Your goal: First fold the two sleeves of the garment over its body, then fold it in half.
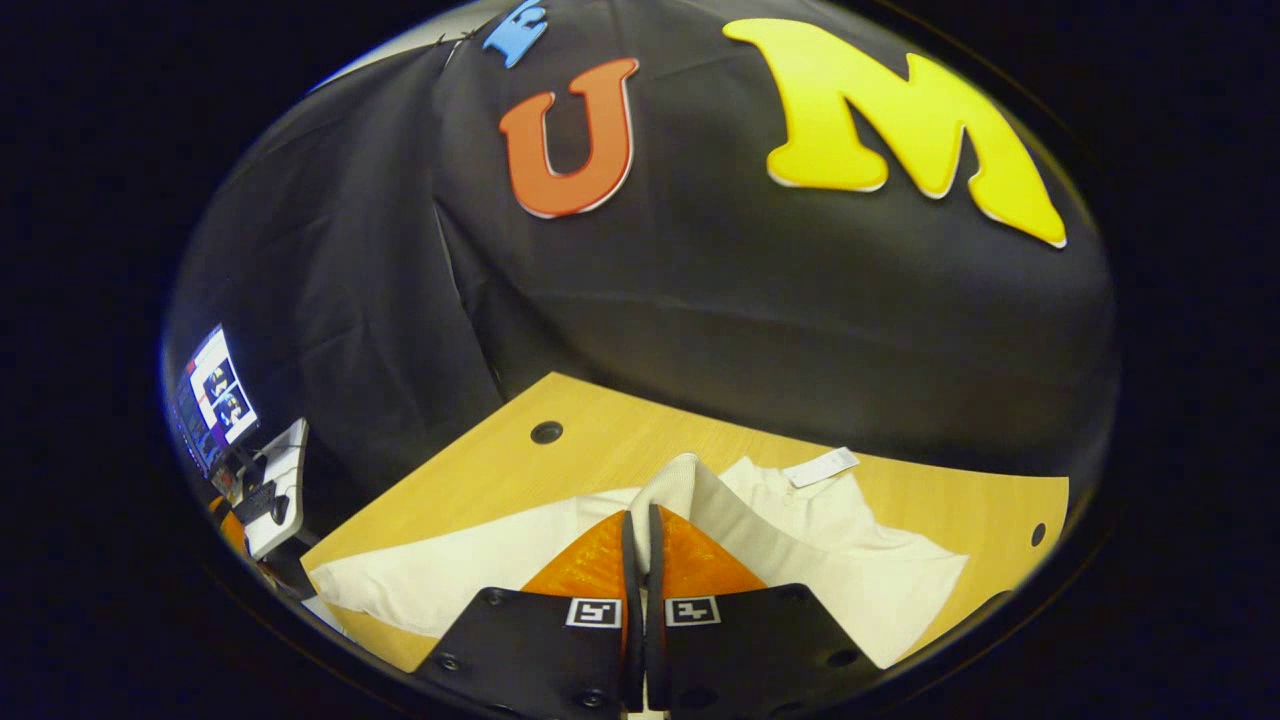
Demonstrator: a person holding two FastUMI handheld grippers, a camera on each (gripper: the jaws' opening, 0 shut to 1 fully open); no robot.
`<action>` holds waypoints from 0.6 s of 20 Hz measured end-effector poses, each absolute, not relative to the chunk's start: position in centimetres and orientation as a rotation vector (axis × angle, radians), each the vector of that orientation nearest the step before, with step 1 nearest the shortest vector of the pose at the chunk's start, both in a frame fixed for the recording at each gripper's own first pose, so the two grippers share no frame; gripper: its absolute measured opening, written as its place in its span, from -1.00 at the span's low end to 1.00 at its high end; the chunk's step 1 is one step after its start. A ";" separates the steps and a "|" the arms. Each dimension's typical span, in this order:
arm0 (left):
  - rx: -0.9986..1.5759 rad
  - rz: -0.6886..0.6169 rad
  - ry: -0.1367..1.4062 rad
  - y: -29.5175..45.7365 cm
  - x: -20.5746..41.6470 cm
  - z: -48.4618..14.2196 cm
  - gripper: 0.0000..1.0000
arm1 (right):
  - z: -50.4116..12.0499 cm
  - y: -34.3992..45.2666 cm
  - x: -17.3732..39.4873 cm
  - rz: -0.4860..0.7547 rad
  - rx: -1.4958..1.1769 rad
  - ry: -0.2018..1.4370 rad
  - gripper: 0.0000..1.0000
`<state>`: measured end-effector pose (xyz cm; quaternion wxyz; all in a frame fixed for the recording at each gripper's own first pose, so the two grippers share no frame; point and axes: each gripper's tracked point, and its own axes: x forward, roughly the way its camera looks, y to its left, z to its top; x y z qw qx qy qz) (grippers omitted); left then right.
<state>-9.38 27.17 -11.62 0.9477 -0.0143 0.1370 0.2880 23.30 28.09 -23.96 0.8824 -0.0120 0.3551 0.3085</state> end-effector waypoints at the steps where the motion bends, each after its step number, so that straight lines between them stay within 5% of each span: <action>1: -0.033 0.593 0.282 27.4 -9.6 -11.7 0.99 | -25.6 29.4 23.0 0.649 -0.032 0.758 -0.97; 12: -0.008 0.607 0.291 30.3 -10.0 -12.4 0.99 | -34.7 33.8 22.3 0.590 -0.057 0.837 -0.89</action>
